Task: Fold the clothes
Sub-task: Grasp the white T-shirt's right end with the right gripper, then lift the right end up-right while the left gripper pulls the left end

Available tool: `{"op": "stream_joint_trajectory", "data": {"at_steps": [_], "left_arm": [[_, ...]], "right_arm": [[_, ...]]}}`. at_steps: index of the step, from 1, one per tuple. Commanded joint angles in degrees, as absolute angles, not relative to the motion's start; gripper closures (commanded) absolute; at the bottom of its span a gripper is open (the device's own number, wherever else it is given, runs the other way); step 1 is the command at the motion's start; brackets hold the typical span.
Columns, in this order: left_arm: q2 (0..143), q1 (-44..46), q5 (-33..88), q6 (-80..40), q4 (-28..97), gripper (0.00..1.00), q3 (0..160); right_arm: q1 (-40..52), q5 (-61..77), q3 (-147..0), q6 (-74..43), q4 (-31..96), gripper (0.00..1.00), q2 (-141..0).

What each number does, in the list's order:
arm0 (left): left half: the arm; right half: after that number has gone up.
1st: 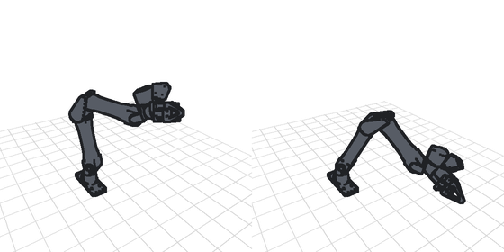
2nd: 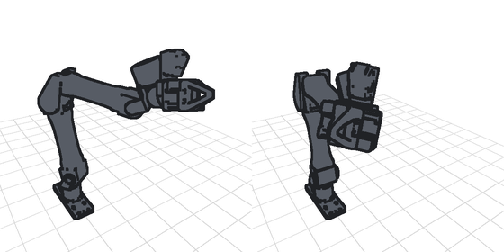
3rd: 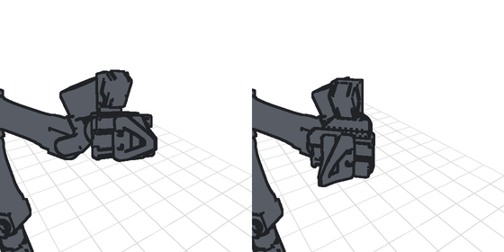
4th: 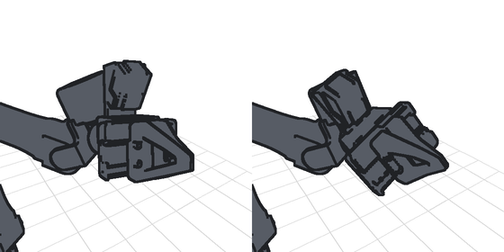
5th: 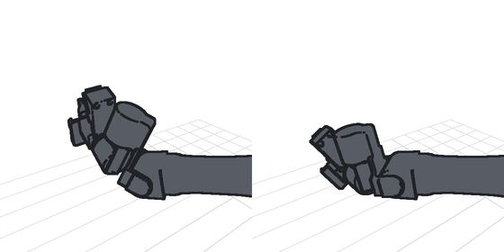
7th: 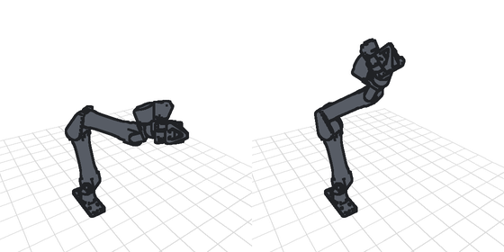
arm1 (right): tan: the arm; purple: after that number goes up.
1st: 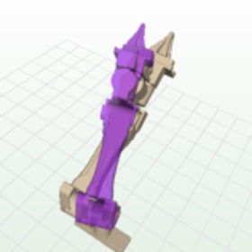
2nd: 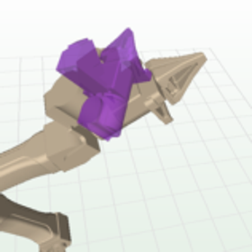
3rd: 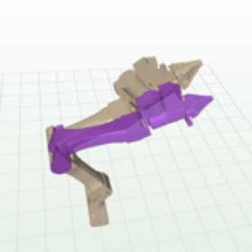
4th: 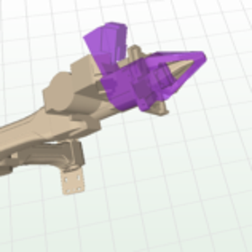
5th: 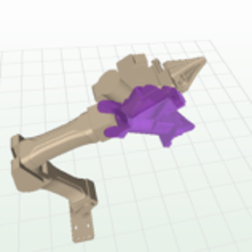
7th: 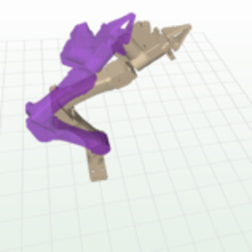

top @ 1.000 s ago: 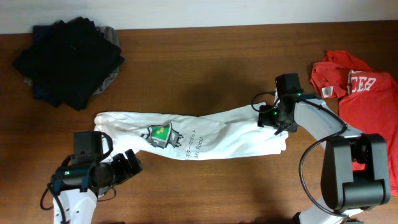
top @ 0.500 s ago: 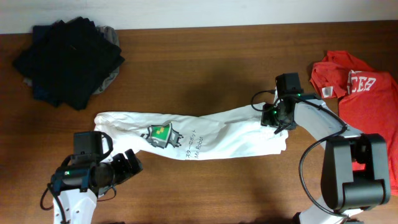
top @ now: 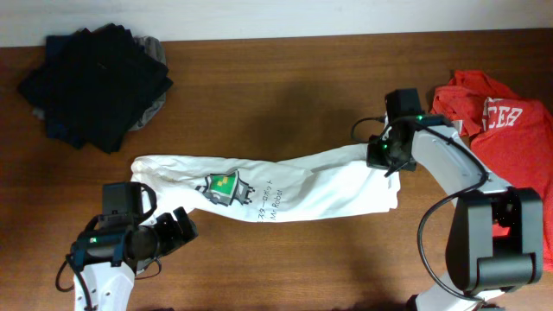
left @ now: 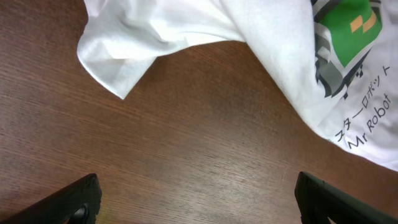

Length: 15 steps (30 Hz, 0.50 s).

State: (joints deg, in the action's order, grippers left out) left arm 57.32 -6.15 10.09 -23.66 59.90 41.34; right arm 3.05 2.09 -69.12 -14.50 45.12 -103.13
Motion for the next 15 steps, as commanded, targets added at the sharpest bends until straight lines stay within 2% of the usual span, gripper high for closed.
{"op": "stream_joint_trajectory", "data": {"at_steps": [1, 9, 15], "left_arm": [[57.3, -5.9, 9.6, -24.0, 59.8, 0.01, 41.1], [57.3, -5.9, 9.7, -24.0, 62.6, 0.01, 41.1], [57.3, -5.9, 12.7, -23.5, 64.6, 0.07, 41.1]], "right_arm": [[2.9, 0.6, -76.4, -14.4, 50.6, 0.96, -101.4], [2.9, 0.8, -98.6, -14.4, 72.3, 0.96, -95.9], [2.9, 0.8, -111.4, -15.8, 80.9, 0.96, -89.5]]}}
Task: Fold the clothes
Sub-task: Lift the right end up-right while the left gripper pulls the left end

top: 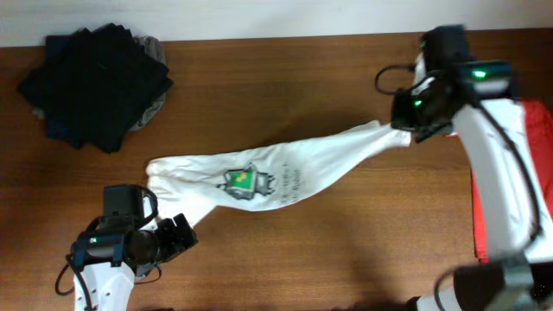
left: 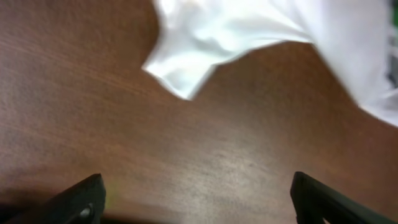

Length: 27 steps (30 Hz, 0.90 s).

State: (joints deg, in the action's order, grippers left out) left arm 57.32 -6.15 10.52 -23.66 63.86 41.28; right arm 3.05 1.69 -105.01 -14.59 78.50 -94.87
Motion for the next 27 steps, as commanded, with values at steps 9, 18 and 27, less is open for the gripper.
{"op": "stream_joint_trajectory", "data": {"at_steps": [9, 18, 27], "left_arm": [[57.3, -5.9, 14.4, -21.9, 62.3, 0.10, 41.1], [57.3, 1.6, 25.3, -16.8, 60.5, 0.11, 41.1], [63.4, 20.2, 25.0, -19.7, 53.2, 0.11, 41.1]], "right_arm": [[2.9, 0.8, -117.0, -16.8, 81.6, 0.96, -78.5], [2.9, 0.8, -117.0, -16.8, 82.8, 0.96, -82.7], [2.9, 0.8, -117.0, -17.0, 82.8, 0.96, -85.1]]}}
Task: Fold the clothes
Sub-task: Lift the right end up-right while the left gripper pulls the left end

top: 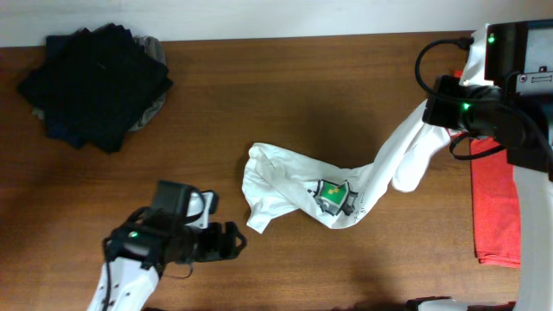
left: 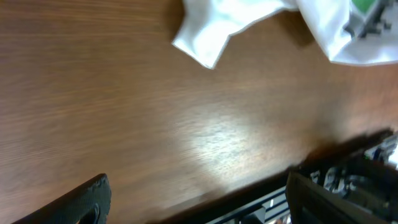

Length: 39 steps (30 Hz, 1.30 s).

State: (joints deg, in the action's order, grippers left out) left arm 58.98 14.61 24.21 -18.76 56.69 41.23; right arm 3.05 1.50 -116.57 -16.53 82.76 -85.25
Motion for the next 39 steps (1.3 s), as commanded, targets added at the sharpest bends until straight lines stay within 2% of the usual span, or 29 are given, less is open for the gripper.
{"op": "stream_joint_trajectory", "data": {"at_steps": [1, 3, 5, 7, 15, 27, 39], "left_arm": [[65.7, 22.1, 23.7, -20.1, 51.5, 0.11, 41.1], [70.6, 24.7, 18.2, -22.4, 49.6, 0.11, 41.1], [75.1, 25.1, 13.2, -26.3, 48.7, 0.29, 41.1], [79.2, 24.0, 11.5, -28.4, 47.1, 0.35, 41.1], [81.5, 18.0, 11.5, -28.7, 43.4, 0.33, 41.8], [89.3, 21.3, 11.6, -29.1, 37.5, 0.33, 41.8], [90.5, 21.4, 11.5, -30.2, 33.4, 0.33, 41.8]], "right_arm": [[2.9, 0.8, -117.0, -17.0, 82.8, 0.96, -85.1], [2.9, 0.8, -117.0, -17.0, 83.1, 0.96, -85.1], [2.9, 0.8, -117.0, -17.0, 83.6, 0.96, -85.1], [2.9, 0.8, -117.0, -16.8, 83.9, 0.96, -85.1], [2.9, -0.7, -117.0, -16.7, 83.8, 0.96, -85.1], [2.9, -0.7, -117.0, -16.8, 84.3, 0.96, -85.1], [2.9, -0.7, -116.9, -16.8, 84.7, 0.96, -85.1]]}}
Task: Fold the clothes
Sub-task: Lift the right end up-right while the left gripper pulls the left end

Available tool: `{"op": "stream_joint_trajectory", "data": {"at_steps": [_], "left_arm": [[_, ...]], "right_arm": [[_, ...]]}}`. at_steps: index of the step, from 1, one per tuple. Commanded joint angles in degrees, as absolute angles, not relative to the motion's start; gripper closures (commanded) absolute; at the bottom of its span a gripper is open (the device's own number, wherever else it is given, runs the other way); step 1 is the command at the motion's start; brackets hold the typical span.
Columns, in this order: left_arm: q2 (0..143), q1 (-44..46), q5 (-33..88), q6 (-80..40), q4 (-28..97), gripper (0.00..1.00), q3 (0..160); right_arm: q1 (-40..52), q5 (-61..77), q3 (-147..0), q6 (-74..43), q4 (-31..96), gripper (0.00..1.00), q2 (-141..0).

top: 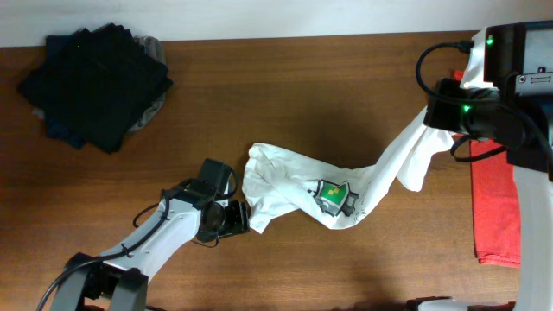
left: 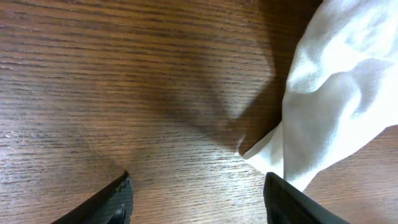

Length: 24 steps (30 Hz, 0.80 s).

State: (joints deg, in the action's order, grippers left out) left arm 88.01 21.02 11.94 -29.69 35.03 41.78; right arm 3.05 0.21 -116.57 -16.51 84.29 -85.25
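Observation:
A white T-shirt (top: 294,186) with a green robot print hangs stretched from the far right down to the table's middle. My right gripper (top: 438,115) is shut on its upper end and holds it raised. The shirt's bunched lower end rests on the wood. My left gripper (top: 237,219) is open and low over the table, just left of the shirt's lower corner (left: 273,152). In the left wrist view the left gripper (left: 199,205) has bare wood between its fingers, and the cloth corner lies just ahead of the right finger (left: 298,202).
A pile of dark folded clothes (top: 95,82) lies at the back left. A red shirt (top: 497,207) lies along the right edge, partly under my right arm. The brown table (top: 259,95) ends at a pale wall at the back.
My left gripper has moved up and to the right and is now right at the shirt's lower corner. The right gripper and the shirt are where they were.
The white shirt first lay stretched across the table, my right gripper shut on its right end and my left open below its left end. Then the right end was further back and right, then raised at the right edge with the shirt dragged to the middle. My left gripper followed rightward.

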Motion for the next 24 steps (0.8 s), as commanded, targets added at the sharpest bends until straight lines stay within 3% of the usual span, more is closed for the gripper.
{"op": "stream_joint_trajectory", "data": {"at_steps": [1, 15, 20, 24], "left_arm": [[90.8, 21.5, 11.4, -30.2, 33.0, 0.33, 41.8], [95.8, 24.7, 7.7, -30.2, 28.3, 0.34, 41.8], [95.8, 25.9, 8.5, -30.2, 29.6, 0.63, 41.8], [95.8, 29.7, 9.3, -30.2, 30.6, 0.61, 41.8]], "right_arm": [[2.9, -0.7, -116.9, -16.8, 84.8, 0.96, -85.1], [2.9, -0.7, -116.9, -16.7, 85.3, 0.96, -85.1], [2.9, -0.7, -116.9, -16.7, 85.3, 0.96, -85.1], [2.9, -0.7, -116.9, -16.8, 85.3, 0.96, -85.1]]}}
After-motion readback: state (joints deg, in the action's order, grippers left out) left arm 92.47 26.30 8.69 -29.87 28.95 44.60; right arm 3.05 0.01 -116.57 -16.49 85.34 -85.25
